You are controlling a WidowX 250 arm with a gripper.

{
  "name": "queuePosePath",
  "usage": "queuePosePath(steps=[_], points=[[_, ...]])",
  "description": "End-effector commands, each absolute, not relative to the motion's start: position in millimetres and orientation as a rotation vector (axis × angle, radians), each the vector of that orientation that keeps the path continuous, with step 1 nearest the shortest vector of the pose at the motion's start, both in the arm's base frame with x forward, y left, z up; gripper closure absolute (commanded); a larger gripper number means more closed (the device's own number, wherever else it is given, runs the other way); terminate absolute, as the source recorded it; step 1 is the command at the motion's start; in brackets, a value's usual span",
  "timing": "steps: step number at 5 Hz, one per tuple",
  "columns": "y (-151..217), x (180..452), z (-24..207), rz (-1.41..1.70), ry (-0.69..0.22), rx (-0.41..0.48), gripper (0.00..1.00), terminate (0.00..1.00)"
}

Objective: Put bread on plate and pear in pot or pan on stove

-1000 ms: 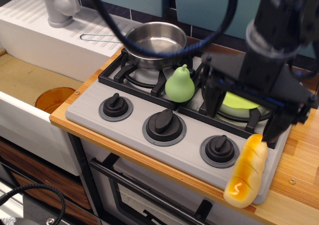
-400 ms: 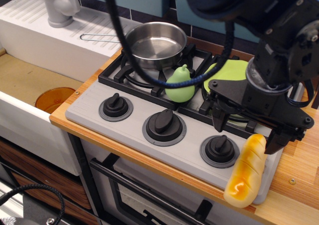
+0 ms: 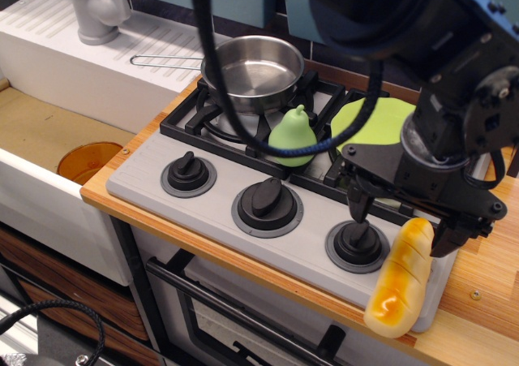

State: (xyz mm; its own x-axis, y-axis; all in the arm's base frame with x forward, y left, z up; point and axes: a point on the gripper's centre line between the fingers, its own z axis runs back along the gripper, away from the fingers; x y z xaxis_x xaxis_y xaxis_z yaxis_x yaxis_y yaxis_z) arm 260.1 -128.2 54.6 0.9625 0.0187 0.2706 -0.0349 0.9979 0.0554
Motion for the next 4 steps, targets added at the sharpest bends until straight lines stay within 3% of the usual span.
queuePosePath(steps=[1, 4], points=[[-136.8, 258.7, 52.8, 0.029, -0.302, 0.065, 0.00, 0.00], [-150.5, 246.9, 42.3, 0.036, -0.328, 0.079, 0.00, 0.00]])
